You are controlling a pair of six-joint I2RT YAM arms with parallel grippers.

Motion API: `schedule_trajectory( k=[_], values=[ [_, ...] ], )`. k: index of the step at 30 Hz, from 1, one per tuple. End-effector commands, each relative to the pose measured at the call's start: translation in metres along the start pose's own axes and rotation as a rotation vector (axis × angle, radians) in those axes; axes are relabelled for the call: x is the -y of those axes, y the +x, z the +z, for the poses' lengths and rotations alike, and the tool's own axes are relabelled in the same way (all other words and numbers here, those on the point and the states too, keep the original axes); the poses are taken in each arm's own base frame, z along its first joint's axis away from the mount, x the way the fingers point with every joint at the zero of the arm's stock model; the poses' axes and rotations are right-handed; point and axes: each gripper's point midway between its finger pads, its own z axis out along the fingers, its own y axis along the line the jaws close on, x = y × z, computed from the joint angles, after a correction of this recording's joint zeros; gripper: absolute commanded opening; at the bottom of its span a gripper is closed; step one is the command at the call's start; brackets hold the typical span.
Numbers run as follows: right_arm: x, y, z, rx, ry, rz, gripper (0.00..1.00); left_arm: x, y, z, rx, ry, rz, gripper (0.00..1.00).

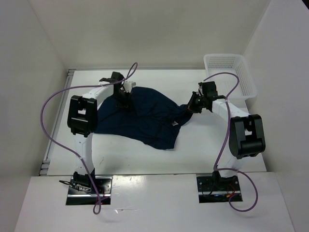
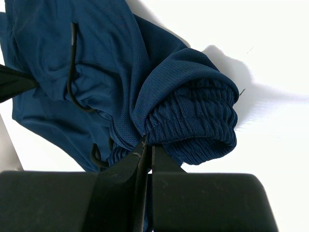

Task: Fold and stack the shorts
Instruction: Fold the shorts

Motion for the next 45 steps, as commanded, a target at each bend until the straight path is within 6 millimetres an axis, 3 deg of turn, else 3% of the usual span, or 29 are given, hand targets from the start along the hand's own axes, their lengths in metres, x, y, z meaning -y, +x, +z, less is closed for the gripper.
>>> schedule_trajectory(
  k=[1, 4, 8, 13, 15, 16, 18, 20, 22, 26, 31, 33, 36, 37, 39, 45],
  values=[
    [-0.005, -0.014, -0.006, 0.043, -0.012, -0.013, 0.05, 0.008, -0.025, -0.005, 0.064, 0.025, 0.035, 0.05],
    [-0.009, -0.021, -0.007, 0.051, -0.016, -0.025, 0.05, 0.013, -0.048, -0.023, 0.131, 0.02, 0.064, 0.0],
    [-0.023, -0.032, -0.013, 0.062, -0.051, -0.046, 0.05, 0.017, -0.089, -0.079, 0.287, -0.065, 0.114, 0.0],
    [-0.04, -0.06, -0.015, 0.069, -0.144, -0.056, 0.05, 0.0, -0.15, -0.155, 0.551, -0.295, 0.15, 0.0],
    [-0.043, -0.07, -0.013, 0.064, -0.164, -0.052, 0.05, -0.017, -0.164, -0.174, 0.62, -0.369, 0.134, 0.0],
    [-0.054, -0.082, -0.015, 0.077, -0.199, -0.068, 0.05, -0.022, -0.171, -0.183, 0.653, -0.412, 0.127, 0.0],
    [-0.058, -0.093, -0.008, 0.073, -0.209, -0.07, 0.05, -0.039, -0.189, -0.216, 0.752, -0.471, 0.107, 0.0],
    [-0.058, -0.096, 0.0, 0.063, -0.216, -0.068, 0.05, -0.06, -0.193, -0.227, 0.768, -0.508, 0.077, 0.0],
    [-0.059, -0.102, -0.002, 0.068, -0.229, -0.068, 0.05, -0.066, -0.194, -0.225, 0.765, -0.506, 0.071, 0.0],
    [-0.047, -0.112, -0.01, 0.092, -0.213, -0.055, 0.05, -0.097, -0.174, -0.222, 0.725, -0.528, 0.02, 0.0],
    [-0.033, -0.129, -0.024, 0.132, -0.213, -0.03, 0.05, -0.133, -0.158, -0.272, 0.766, -0.549, -0.044, 0.0],
    [-0.041, -0.137, -0.027, 0.142, -0.247, -0.048, 0.05, -0.124, -0.152, -0.279, 0.76, -0.509, -0.037, 0.0],
    [-0.049, -0.127, -0.017, 0.106, -0.275, -0.051, 0.05, -0.11, -0.137, -0.258, 0.708, -0.413, -0.025, 0.0],
    [-0.046, -0.126, -0.012, 0.097, -0.27, -0.044, 0.05, -0.114, -0.129, -0.246, 0.677, -0.406, -0.038, 0.0],
    [-0.047, -0.125, -0.013, 0.08, -0.271, -0.046, 0.04, -0.126, -0.12, -0.247, 0.657, -0.478, -0.07, 0.0],
    [-0.059, -0.141, -0.029, 0.129, -0.304, -0.065, 0.04, -0.12, -0.125, -0.253, 0.664, -0.457, -0.061, 0.0]
  ],
)
